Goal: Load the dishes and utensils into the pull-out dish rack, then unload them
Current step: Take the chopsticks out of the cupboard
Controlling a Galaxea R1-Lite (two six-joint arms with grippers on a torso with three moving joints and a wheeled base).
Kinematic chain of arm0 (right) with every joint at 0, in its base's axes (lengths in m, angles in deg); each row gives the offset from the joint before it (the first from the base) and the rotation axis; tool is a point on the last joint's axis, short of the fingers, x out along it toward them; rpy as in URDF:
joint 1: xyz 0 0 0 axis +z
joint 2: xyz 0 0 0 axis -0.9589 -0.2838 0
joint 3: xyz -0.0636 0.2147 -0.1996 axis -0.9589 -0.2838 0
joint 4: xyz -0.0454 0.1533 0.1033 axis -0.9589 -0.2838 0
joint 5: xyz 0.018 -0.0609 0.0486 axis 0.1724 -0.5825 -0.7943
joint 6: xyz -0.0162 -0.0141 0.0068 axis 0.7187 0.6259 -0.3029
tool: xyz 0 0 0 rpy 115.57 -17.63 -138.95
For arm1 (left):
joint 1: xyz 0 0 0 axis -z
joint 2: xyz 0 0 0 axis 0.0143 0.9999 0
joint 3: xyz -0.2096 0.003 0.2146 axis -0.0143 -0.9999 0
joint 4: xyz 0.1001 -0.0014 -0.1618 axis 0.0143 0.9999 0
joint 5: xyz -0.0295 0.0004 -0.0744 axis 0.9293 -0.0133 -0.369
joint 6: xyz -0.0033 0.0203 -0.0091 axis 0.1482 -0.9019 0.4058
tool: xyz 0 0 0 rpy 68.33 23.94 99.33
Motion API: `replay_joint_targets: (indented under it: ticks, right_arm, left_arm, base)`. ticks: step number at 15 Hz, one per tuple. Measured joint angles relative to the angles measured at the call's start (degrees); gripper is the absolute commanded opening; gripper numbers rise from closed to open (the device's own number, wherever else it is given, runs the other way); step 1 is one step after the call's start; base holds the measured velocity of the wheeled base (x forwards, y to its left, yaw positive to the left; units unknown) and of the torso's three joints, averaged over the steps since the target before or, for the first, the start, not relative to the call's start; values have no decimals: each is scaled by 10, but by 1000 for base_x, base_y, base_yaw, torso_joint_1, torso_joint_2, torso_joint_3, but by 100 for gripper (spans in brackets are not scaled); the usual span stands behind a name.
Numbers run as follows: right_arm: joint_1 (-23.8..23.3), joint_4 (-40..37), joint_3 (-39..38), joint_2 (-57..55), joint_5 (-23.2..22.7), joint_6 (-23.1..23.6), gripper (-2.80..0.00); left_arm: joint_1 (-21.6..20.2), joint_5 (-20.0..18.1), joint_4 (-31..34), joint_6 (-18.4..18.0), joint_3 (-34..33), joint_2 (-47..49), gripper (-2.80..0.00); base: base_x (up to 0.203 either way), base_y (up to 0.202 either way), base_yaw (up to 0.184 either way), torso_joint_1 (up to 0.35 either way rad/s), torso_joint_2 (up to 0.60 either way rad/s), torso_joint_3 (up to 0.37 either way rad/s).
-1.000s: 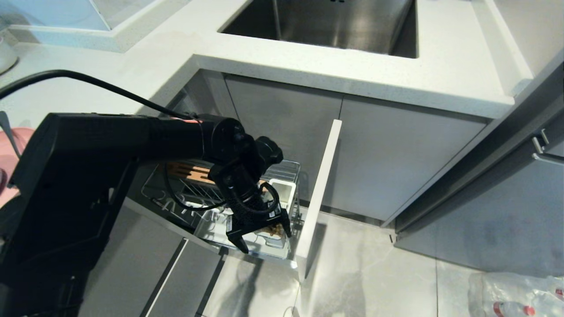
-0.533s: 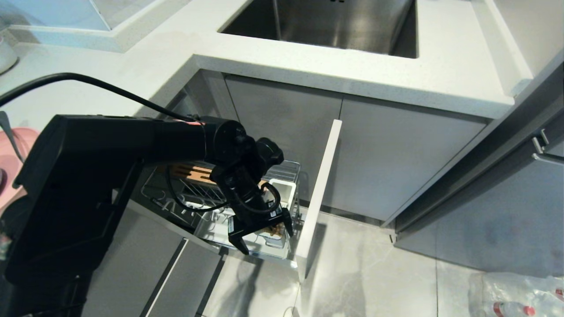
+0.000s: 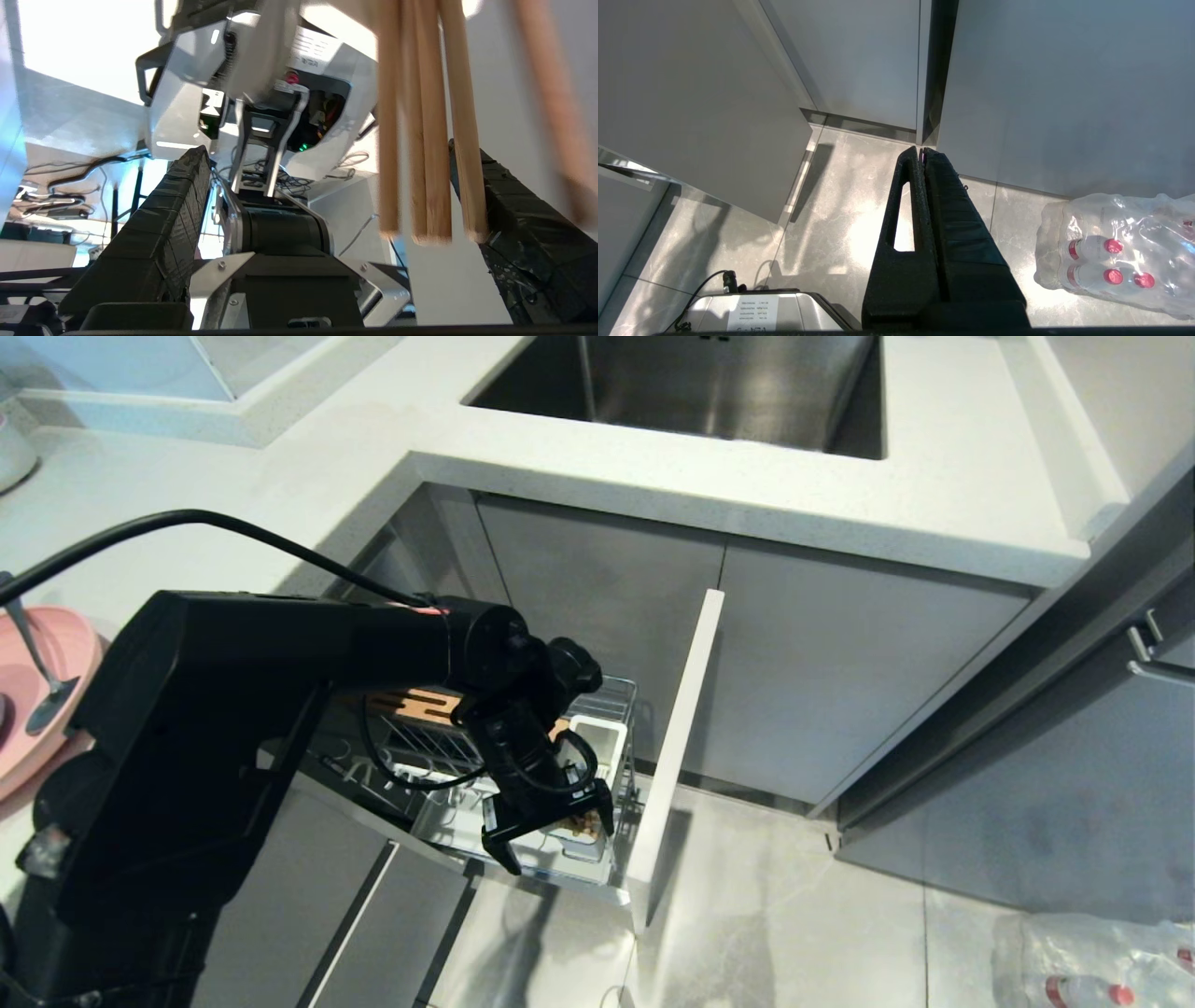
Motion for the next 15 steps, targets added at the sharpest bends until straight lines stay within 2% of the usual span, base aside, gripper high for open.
replay_joint_targets:
  ticks: [5, 9, 12, 15]
  right_arm:
    - [0, 0, 0, 0, 0, 0, -280]
    - [0, 0, 0, 0, 0, 0, -280]
    - [0, 0, 0, 0, 0, 0, -280]
    - [0, 0, 0, 0, 0, 0, -280]
  left_arm:
    - [-2, 0, 1, -1, 0, 6, 0]
    - [2, -16, -2, 0, 0, 6, 0]
    - [2, -31, -41, 24, -1, 10, 0]
    - [-1, -31, -75, 28, -1, 14, 0]
  base:
    - [0, 0, 0, 0, 0, 0]
    - [0, 0, 0, 0, 0, 0]
    - [0, 0, 0, 0, 0, 0]
    - [0, 0, 0, 0, 0, 0]
